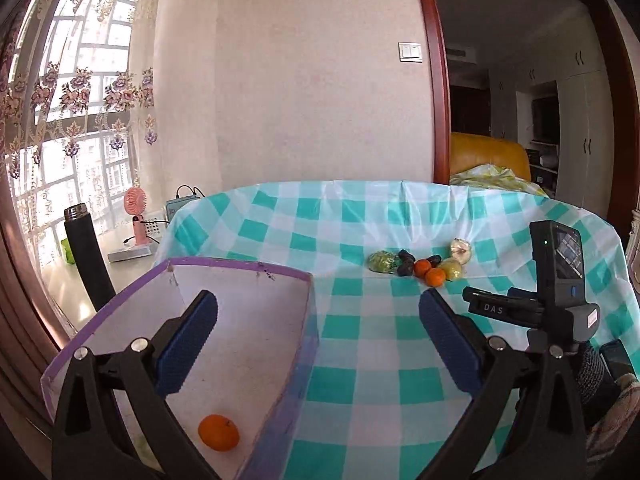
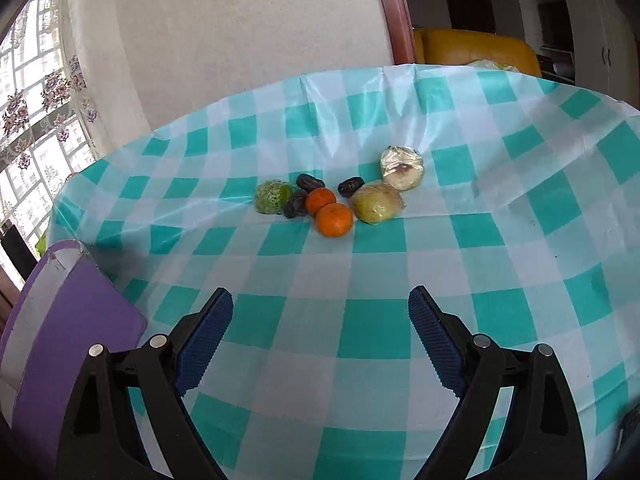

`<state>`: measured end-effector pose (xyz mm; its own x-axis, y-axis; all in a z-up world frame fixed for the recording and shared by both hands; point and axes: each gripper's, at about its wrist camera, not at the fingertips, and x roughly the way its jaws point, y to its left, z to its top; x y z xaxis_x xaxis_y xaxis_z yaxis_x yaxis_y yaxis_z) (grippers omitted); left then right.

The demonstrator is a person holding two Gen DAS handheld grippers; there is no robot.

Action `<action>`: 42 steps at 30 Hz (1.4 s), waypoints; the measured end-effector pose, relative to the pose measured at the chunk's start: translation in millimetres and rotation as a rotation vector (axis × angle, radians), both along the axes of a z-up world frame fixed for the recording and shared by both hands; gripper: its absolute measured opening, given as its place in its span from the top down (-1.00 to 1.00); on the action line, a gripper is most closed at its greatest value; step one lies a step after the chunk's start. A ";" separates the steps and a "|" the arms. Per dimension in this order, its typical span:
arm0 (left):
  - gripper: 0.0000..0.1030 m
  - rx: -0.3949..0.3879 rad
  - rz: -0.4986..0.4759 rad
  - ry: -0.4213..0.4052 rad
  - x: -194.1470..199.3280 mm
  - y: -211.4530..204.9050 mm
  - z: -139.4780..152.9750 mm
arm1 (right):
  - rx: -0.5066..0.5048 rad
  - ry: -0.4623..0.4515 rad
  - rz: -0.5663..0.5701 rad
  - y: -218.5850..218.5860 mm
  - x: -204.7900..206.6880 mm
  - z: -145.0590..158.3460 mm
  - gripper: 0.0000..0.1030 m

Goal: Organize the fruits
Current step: 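Grasp the wrapped yellow pear with the right tool while the left tool grasps a mandarin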

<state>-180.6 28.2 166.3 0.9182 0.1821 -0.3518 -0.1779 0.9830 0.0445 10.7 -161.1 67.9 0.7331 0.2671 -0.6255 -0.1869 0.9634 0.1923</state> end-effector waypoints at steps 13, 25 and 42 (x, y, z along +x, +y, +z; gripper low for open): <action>-0.96 -0.214 -0.048 0.361 208.6 -35.1 -136.9 | -0.114 0.099 -0.059 -38.2 61.6 -43.4 -0.68; -0.96 -0.387 -0.134 0.376 280.2 -32.5 -148.5 | -0.211 0.159 0.080 -8.4 157.6 -51.9 -0.68; -0.96 -0.484 -0.171 0.372 278.0 -25.4 -153.3 | -0.190 0.164 0.186 9.8 200.2 -52.6 -0.18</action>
